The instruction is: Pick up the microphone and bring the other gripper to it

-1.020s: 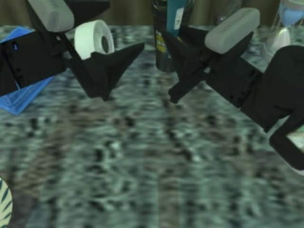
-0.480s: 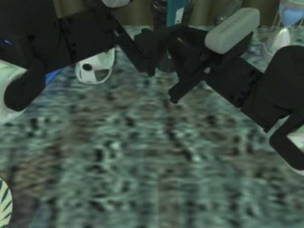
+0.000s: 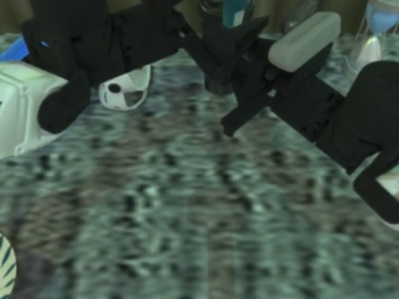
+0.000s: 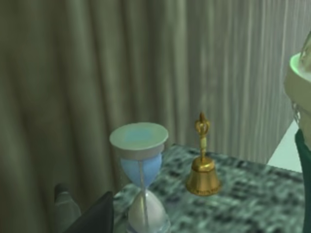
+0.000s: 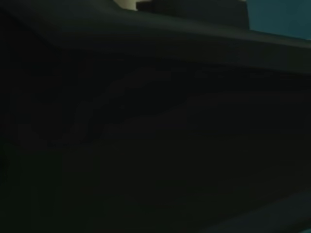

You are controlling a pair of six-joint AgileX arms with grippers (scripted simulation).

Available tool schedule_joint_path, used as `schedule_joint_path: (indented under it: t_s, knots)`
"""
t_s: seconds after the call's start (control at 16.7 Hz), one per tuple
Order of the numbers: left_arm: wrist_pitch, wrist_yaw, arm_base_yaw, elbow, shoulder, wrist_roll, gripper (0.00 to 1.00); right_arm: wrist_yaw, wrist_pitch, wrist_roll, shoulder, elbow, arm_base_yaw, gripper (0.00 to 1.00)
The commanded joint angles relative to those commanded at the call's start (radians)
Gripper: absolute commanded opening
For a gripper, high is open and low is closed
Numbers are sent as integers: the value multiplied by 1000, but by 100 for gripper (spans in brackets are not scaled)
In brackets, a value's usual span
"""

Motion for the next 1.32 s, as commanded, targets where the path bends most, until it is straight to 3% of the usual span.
schedule_joint_path:
  t_s: [0.78, 1.32]
  knots:
    - [0, 0, 0, 0, 0, 0, 2, 0, 0, 0, 0, 0, 0, 0]
    - [0, 0, 0, 0, 0, 0, 0, 0, 0, 0, 0, 0, 0, 0]
